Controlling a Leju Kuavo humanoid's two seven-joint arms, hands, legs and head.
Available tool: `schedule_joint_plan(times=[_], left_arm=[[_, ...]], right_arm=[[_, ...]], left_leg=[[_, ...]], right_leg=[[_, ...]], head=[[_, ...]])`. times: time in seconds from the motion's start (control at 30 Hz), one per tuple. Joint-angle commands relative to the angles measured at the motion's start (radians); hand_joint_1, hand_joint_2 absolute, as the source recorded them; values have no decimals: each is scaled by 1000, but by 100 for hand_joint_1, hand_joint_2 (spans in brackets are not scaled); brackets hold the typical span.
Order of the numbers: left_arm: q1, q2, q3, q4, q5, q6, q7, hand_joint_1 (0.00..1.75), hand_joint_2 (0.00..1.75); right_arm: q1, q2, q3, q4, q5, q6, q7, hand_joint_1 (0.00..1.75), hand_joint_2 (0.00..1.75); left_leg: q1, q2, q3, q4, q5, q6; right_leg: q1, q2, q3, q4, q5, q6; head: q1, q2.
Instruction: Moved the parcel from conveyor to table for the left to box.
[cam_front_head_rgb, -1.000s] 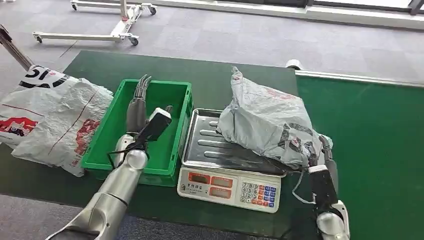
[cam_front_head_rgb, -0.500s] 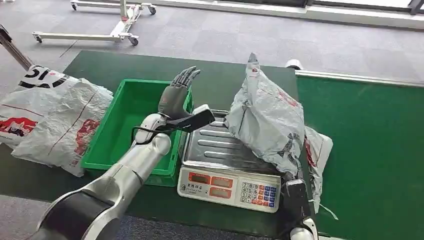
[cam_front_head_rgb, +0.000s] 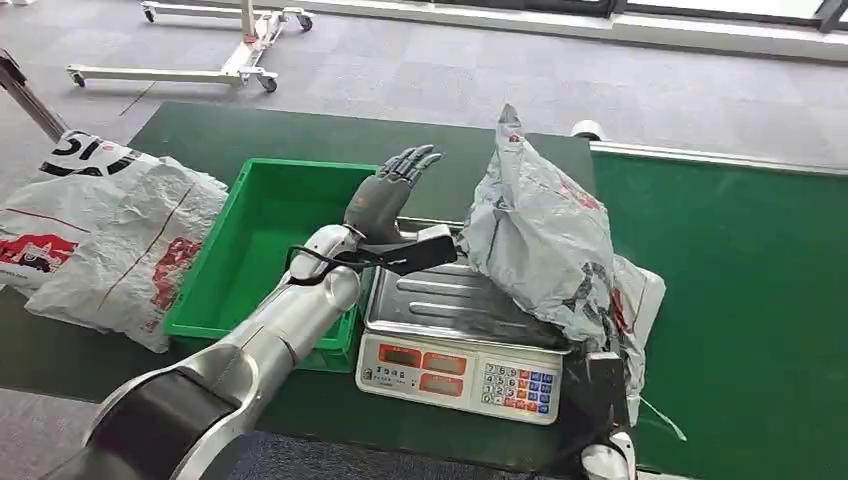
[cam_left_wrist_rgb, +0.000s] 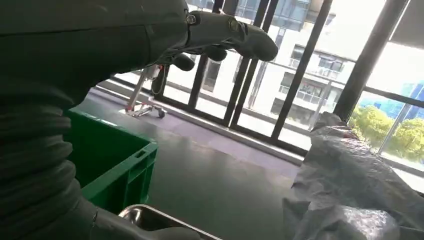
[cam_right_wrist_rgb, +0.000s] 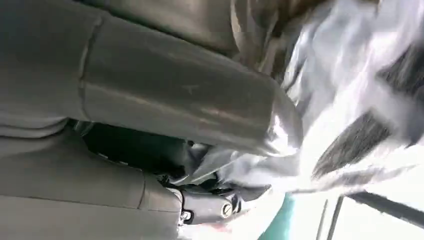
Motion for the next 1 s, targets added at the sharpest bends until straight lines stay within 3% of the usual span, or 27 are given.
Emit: schedule_joint_plan(times=[0.03, 0.43, 1.0], left_arm=[[-54, 15, -103, 24, 24, -35, -20, 0, 175], [-33, -29, -182, -111, 81, -113, -46, 0, 175], [-32, -22, -184, -113, 82, -115, -45, 0, 175]], right_arm=[[24, -8, -90, -3, 31, 12, 20, 0, 0], [31, 8, -132, -26, 70, 42, 31, 0, 0], [30, 8, -132, -25, 72, 42, 31, 0, 0]], left_leg=[[0, -5, 0, 0, 0, 1], [0, -8, -1, 0, 0, 1], [-1, -4, 0, 0, 0, 1]], right_leg=[[-1, 4, 1, -1, 0, 0], [-1, 3, 0, -1, 0, 0], [-2, 4, 0, -1, 1, 1]], head=[[0, 0], [0, 0], [0, 0]])
